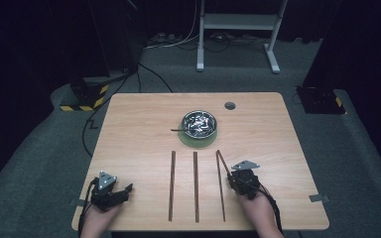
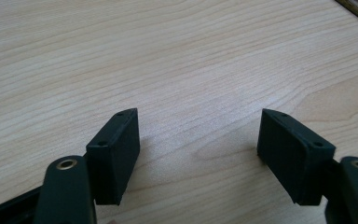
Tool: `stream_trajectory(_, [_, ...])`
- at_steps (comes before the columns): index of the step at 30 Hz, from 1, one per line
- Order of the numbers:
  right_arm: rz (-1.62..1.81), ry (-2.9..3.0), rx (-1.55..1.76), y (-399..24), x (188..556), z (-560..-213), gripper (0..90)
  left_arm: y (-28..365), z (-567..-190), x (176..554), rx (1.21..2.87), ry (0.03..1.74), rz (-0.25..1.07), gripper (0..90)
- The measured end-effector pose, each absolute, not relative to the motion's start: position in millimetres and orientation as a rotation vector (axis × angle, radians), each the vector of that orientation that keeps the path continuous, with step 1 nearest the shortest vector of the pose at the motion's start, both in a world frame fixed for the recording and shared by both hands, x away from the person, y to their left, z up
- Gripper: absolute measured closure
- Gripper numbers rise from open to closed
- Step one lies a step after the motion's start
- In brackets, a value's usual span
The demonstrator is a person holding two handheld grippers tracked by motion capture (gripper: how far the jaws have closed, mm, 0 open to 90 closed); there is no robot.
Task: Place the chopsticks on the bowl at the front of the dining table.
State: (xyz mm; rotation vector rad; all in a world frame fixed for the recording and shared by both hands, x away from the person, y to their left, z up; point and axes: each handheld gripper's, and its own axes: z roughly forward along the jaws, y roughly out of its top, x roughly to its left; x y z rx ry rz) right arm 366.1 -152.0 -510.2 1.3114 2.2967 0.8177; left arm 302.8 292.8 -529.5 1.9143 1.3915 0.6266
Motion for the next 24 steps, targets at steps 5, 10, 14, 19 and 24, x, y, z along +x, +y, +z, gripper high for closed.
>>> stream_trajectory(5, [0.805, 2.299, 1.314, -151, 366, -509, 83.1, 293, -530, 303, 1.915, 1.392, 0.627, 29.8])
stream_trajectory(10, [0.802, 2.294, 1.327, -150, 367, -509, 83.9, 293, -530, 303, 1.914, 1.392, 0.628, 29.8])
stream_trajectory(14, [0.819, 2.275, 1.334, -152, 369, -506, 84.0, 293, -530, 303, 1.914, 1.392, 0.627, 29.8])
stream_trajectory(19, [0.845, 2.249, 1.33, -154, 371, -492, 84.1, 293, -529, 303, 1.915, 1.392, 0.626, 29.8])
stream_trajectory(24, [0.867, 2.23, 1.322, -152, 373, -481, 84.2, 293, -529, 303, 1.916, 1.393, 0.627, 29.8])
